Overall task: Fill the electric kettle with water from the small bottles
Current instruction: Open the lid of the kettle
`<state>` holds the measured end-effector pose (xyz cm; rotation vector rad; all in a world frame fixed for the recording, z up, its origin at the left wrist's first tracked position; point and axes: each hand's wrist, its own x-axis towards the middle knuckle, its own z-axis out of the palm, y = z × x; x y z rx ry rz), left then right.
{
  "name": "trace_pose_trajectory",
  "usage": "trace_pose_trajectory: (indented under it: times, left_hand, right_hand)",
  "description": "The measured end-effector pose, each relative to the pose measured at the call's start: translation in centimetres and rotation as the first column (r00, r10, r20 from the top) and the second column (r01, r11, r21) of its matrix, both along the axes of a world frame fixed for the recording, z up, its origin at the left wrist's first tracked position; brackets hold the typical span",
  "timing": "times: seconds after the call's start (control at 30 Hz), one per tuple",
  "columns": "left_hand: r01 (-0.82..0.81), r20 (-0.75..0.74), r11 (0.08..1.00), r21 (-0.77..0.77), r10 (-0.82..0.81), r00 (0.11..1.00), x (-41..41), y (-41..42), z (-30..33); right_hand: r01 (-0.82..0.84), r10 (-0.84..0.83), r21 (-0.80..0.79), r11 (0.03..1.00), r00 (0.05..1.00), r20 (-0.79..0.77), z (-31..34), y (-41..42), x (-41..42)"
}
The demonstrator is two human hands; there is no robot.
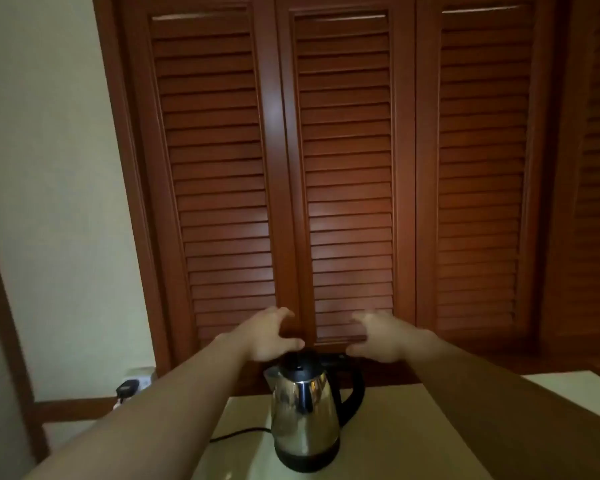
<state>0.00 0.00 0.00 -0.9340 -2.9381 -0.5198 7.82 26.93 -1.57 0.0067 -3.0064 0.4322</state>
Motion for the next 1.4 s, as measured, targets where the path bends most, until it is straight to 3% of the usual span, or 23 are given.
trace_pose_trajectory:
  times: [0.13, 0.23, 0.4, 0.7, 0.9, 1.4]
  left_hand:
    - [0.06, 0.097, 0.997, -0.041, -0.056, 0.994, 0.3, 0.0, -2.7]
    - [0.081, 0.155, 0.995, -0.058, -0.071, 0.985, 0.0, -0.1, -4.3]
    - [0.041, 0.199, 0.996, 0.082, -0.057, 0.978, -0.5, -0.4, -5.9]
    - [0.025, 0.117, 0.929, 0.37, -0.073, 0.99, 0.4, 0.4, -3.3]
    - [0.052, 0.046, 0.921, 0.386, -0.075, 0.996, 3.0, 0.4, -1.7]
    - [0.066, 0.095, 0.922, 0.383, -0.11, 0.989, 12.2, 0.7, -9.9]
  right_hand:
    - [-0.104, 0.106, -0.026, 0.994, 0.993, 0.053, -3.1, -1.0, -0.3]
    - [-0.173, 0.173, -0.084, 0.981, 0.985, -0.012, -5.5, -1.2, -0.9]
    - [-0.158, 0.136, -0.184, 0.97, 0.982, -0.128, -7.7, -1.5, -1.4]
    - [-0.122, 0.035, -0.247, 0.961, 0.943, -0.331, -6.2, -0.8, -1.4]
    - [-0.173, 0.09, -0.179, 0.969, 0.914, -0.395, -3.7, 0.6, 2.4]
    - [-0.077, 0.004, -0.287, 0.955, 0.969, -0.248, -10.4, 0.0, 13.9]
